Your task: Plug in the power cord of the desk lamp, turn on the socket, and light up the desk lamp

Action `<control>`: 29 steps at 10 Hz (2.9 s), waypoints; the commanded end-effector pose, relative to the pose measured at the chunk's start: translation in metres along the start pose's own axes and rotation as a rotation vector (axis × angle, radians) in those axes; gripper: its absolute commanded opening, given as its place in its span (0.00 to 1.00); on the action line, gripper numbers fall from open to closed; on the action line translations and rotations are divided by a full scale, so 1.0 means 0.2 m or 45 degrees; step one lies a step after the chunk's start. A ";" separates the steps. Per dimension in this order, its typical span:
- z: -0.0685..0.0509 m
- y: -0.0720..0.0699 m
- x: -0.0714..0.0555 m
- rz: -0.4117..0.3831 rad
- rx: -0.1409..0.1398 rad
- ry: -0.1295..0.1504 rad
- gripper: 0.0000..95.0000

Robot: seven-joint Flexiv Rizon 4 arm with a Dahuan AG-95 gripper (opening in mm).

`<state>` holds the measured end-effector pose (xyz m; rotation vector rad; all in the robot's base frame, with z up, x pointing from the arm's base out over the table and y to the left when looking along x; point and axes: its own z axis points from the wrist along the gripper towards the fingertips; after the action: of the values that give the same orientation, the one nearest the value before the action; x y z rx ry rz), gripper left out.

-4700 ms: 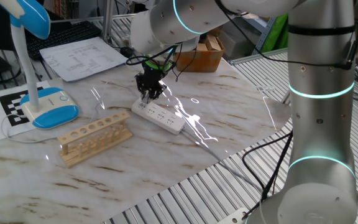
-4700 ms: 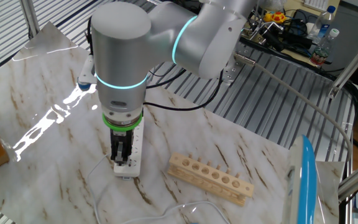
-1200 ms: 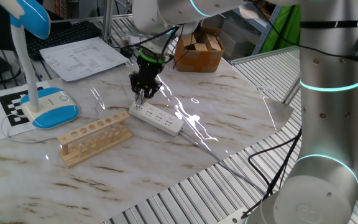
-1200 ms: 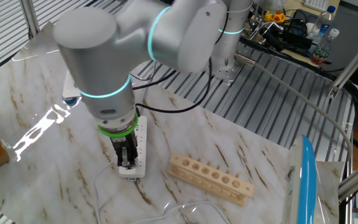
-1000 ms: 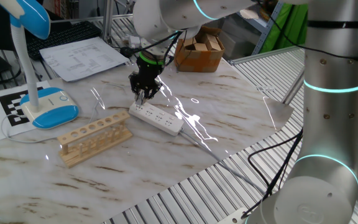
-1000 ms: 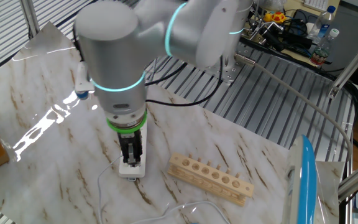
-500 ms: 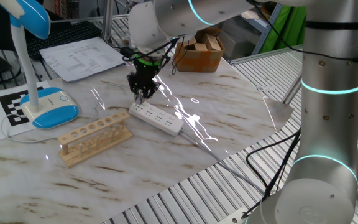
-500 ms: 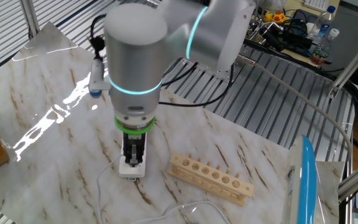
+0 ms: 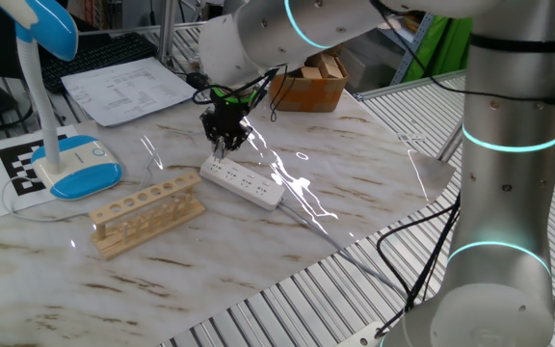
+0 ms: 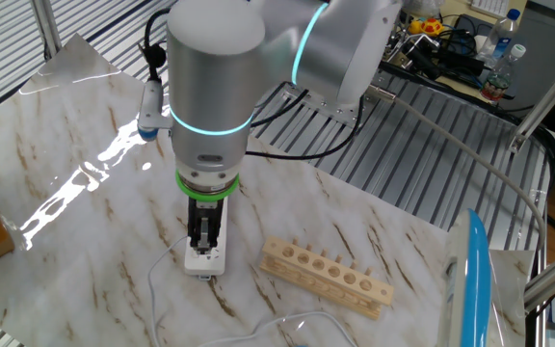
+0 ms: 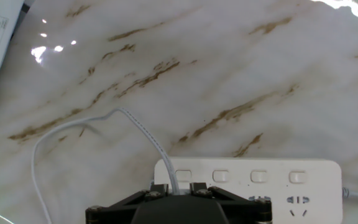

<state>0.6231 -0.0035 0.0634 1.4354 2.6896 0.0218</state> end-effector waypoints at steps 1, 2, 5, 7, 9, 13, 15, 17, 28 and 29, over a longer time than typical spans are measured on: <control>-0.01 -0.01 0.00 0.004 -0.005 -0.006 0.00; 0.00 -0.01 0.00 0.006 -0.010 -0.008 0.00; 0.01 -0.01 0.01 0.003 -0.016 -0.011 0.00; 0.02 -0.01 0.01 0.005 -0.021 -0.018 0.00; 0.02 -0.01 0.01 0.005 -0.027 -0.029 0.00; 0.03 -0.02 0.02 0.001 -0.037 -0.039 0.00; 0.04 -0.03 0.03 0.000 -0.039 -0.044 0.00; 0.05 -0.04 0.04 -0.005 -0.042 -0.054 0.00; 0.04 -0.04 0.04 0.011 -0.034 0.008 0.00; 0.04 -0.04 0.04 -0.003 -0.018 -0.014 0.00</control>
<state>0.6118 -0.0003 0.0558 1.4345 2.6808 0.0508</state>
